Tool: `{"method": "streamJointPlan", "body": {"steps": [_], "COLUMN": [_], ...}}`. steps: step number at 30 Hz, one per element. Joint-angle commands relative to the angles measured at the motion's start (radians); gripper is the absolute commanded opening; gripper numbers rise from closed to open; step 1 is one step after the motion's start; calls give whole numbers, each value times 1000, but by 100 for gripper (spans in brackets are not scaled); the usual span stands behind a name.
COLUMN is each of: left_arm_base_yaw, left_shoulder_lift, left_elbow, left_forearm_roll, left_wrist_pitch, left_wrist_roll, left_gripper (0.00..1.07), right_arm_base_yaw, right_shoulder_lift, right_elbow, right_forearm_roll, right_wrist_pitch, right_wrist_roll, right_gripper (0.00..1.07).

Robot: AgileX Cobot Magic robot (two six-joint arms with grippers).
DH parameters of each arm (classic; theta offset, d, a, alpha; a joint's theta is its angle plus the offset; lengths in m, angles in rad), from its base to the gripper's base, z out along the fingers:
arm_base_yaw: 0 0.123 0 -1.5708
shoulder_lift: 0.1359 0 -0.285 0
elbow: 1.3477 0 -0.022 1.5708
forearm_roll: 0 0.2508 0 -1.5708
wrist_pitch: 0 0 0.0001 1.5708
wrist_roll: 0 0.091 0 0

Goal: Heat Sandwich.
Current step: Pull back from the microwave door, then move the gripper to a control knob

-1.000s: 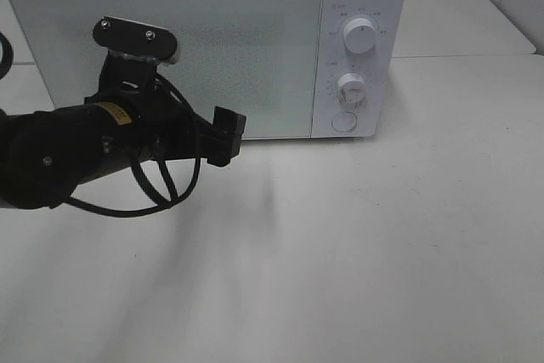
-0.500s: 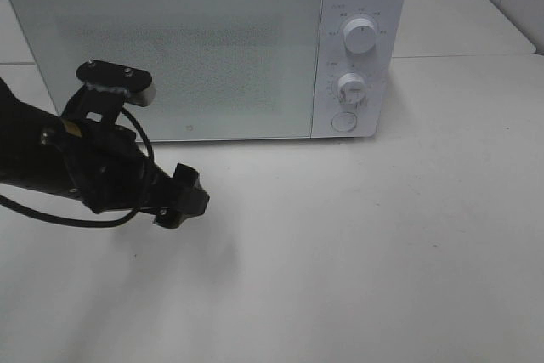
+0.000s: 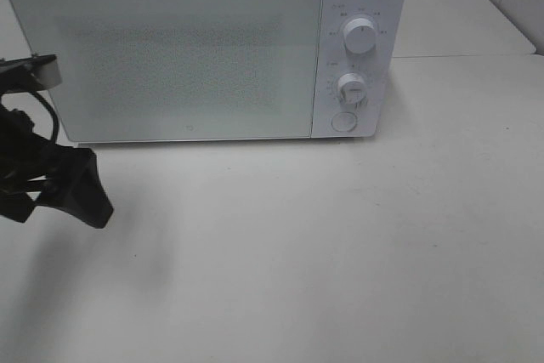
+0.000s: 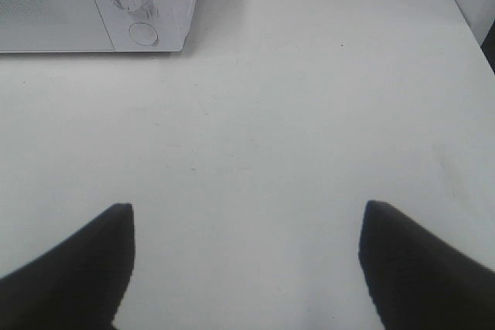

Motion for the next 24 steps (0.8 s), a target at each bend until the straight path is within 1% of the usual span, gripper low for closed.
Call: {"method": "streamJointPlan", "body": {"steps": [1, 2, 3, 4, 6, 7, 8, 10, 11, 12, 14, 15, 16, 17, 19, 20, 21, 23, 24], "left_arm_base_yaw": [65, 65, 98, 116, 151, 151, 190, 223, 253, 253, 266, 269, 269, 270, 270, 270, 270, 270, 270], "left_shoulder_lift": [-39, -39, -66, -84, -125, -125, -163, -202, -249, -249, -297, -317, -317, -369, -420, -420, -481, -540, -608], "left_elbow": [-8, -8, -8, -8, -8, -8, -8, -8, -4, -4, -5, -5, -5, -5, -5, -5, 0, 19, 51], "left_forearm_roll": [28, 28, 52, 70, 114, 114, 171, 223, 278, 278, 321, 338, 338, 367, 382, 382, 390, 402, 426], "left_wrist_pitch": [102, 102, 125, 134, 144, 144, 152, 164, 179, 179, 194, 203, 203, 220, 235, 235, 242, 235, 231], "left_wrist_roll": [6, 6, -7, -24, -77, -77, -135, -189, -243, -243, -285, -298, -298, -314, -321, -321, -324, -326, -330], "left_gripper": [99, 99, 99, 99, 99, 99, 99, 99, 99, 99, 99, 99, 99, 99, 99, 99, 99, 99, 99], "right_arm_base_yaw": [0, 0, 0, 0, 0, 0, 0, 0, 0, 0, 0, 0, 0, 0, 0, 0, 0, 0, 0], "right_shoulder_lift": [-27, -27, -27, -27, -27, -27, -27, -27, -27, -27, -27, -27, -27, -27, -27, -27, -27, -27, -27], "right_elbow": [1, 1, 1, 1, 1, 1, 1, 1, 1, 1, 1, 1, 1, 1, 1, 1, 1, 1, 1], "right_forearm_roll": [3, 3, 3, 3, 3, 3, 3, 3, 3, 3, 3, 3, 3, 3, 3, 3, 3, 3, 3], "right_wrist_pitch": [-11, -11, -11, -11, -11, -11, -11, -11, -11, -11, -11, -11, -11, -11, -11, -11, -11, -11, -11], "right_wrist_roll": [-3, -3, -3, -3, -2, -2, -2, -2, -2, -2, -2, -2, -2, -2, -2, -2, -2, -2, -2], "right_gripper": [76, 76, 76, 76, 76, 76, 76, 76, 76, 76, 76, 76, 76, 76, 76, 76, 76, 76, 76]}}
